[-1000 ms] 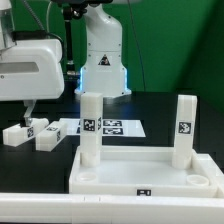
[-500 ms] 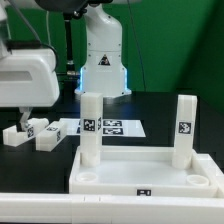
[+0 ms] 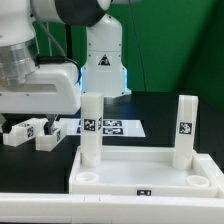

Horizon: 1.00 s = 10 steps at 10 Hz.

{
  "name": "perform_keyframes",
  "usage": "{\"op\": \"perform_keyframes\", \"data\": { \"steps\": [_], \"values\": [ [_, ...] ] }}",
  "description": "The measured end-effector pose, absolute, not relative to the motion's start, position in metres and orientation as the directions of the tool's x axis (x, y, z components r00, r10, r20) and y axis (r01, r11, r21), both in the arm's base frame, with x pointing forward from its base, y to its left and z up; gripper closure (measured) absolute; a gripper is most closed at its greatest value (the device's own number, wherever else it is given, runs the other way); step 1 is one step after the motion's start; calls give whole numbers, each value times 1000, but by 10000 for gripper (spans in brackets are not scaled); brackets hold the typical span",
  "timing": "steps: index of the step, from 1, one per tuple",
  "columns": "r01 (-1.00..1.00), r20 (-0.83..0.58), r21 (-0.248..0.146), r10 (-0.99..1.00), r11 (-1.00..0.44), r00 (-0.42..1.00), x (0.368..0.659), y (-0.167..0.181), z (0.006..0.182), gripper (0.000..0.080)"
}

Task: Assemble desk

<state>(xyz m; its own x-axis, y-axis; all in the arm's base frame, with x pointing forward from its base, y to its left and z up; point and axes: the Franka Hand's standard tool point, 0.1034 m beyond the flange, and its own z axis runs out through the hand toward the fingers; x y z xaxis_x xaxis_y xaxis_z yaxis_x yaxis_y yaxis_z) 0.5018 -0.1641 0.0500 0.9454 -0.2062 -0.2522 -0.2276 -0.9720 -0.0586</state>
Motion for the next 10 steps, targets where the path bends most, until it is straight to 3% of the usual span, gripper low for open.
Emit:
{"op": "perform_keyframes", "data": {
  "steps": [5,10],
  "values": [
    [-290,-518,-111,-194,-951,833,465,-164,45,150],
    [-324,-753,-132,-117,-937,648,455,-157,34,150]
  ]
}}
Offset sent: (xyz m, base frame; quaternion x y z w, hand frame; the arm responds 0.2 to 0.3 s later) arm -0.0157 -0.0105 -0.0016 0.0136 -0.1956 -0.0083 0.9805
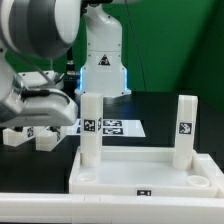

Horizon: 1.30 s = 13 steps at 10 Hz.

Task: Assemble desk

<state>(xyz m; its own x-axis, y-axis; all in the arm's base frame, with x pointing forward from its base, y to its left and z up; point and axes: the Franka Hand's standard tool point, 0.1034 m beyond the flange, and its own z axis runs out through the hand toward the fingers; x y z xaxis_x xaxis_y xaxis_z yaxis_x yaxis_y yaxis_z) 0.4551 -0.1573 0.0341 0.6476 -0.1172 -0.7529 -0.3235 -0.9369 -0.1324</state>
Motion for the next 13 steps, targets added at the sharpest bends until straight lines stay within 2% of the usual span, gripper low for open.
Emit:
{"op": "perform_keyframes", "data": {
  "steps": [2,4,7,12,13],
  "values": [
    [-337,-818,-136,-87,-932,569,449,-157,32,150],
    [-337,-844,-125,-79,-933,530,449,-159,20,150],
    [-343,-848,-111,-91,-933,522,449,-157,17,150],
    [-335,-844,-112,-89,-935,530,451,-151,10,150],
    [-343,-847,-100,-101,-934,522,450,-150,10,150]
  ]
}}
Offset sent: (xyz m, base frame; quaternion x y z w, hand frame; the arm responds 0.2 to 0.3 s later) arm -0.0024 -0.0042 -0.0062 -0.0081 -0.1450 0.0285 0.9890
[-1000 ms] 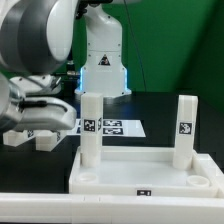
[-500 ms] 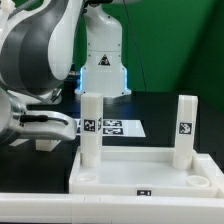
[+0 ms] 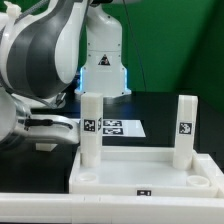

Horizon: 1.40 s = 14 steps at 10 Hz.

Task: Assemble desk

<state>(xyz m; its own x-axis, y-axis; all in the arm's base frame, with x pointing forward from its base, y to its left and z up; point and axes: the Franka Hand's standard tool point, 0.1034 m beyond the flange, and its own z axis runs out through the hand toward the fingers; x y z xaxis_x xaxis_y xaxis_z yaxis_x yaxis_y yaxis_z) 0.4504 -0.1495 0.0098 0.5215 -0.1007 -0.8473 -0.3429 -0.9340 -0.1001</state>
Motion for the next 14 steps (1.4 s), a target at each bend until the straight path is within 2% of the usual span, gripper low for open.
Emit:
{"op": "perform_keyframes", "data": {
  "steps": [1,2,3,4,8,11,12,13,14],
  "values": [
    [-348,-852,-92,-107,-933,512,449,-147,8,239],
    [-345,-851,-92,-107,-934,515,449,-146,5,239],
    [-344,-845,-91,-110,-935,524,449,-146,3,407],
    [-344,-843,-90,-113,-935,526,449,-147,3,511],
    [-339,-837,-96,-108,-936,537,453,-148,6,511],
    [-239,-783,-182,-6,-954,622,474,-153,40,511],
    [-203,-753,-223,37,-953,656,482,-155,55,511],
    [-190,-732,-231,42,-954,680,487,-155,62,511],
    [-191,-731,-230,40,-954,681,486,-155,60,509]
  ]
}}
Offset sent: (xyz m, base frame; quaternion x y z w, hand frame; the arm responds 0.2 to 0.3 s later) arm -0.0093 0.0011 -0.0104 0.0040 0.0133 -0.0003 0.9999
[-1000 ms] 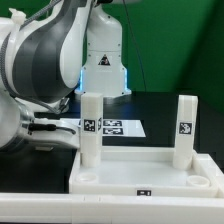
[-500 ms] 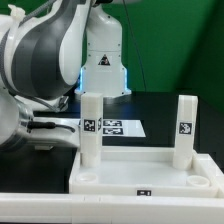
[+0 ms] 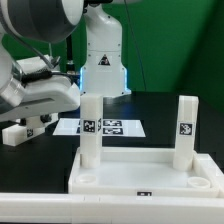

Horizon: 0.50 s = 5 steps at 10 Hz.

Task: Assemble desk

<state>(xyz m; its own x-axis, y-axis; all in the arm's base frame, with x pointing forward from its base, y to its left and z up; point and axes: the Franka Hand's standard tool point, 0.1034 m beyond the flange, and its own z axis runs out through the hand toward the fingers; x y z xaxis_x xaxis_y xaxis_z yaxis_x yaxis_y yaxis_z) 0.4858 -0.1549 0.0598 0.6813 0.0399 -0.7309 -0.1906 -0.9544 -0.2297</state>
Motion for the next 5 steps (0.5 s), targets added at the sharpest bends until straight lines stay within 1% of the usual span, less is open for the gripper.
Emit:
{"op": "perform_keyframes", "data": {
  "steps": [3,4,5],
  "values": [
    [-184,-705,-222,28,-958,708,492,-158,58,509],
    [-170,-660,-212,13,-962,751,501,-162,57,509],
    [-145,-600,-213,12,-966,800,512,-165,74,509]
  ]
}}
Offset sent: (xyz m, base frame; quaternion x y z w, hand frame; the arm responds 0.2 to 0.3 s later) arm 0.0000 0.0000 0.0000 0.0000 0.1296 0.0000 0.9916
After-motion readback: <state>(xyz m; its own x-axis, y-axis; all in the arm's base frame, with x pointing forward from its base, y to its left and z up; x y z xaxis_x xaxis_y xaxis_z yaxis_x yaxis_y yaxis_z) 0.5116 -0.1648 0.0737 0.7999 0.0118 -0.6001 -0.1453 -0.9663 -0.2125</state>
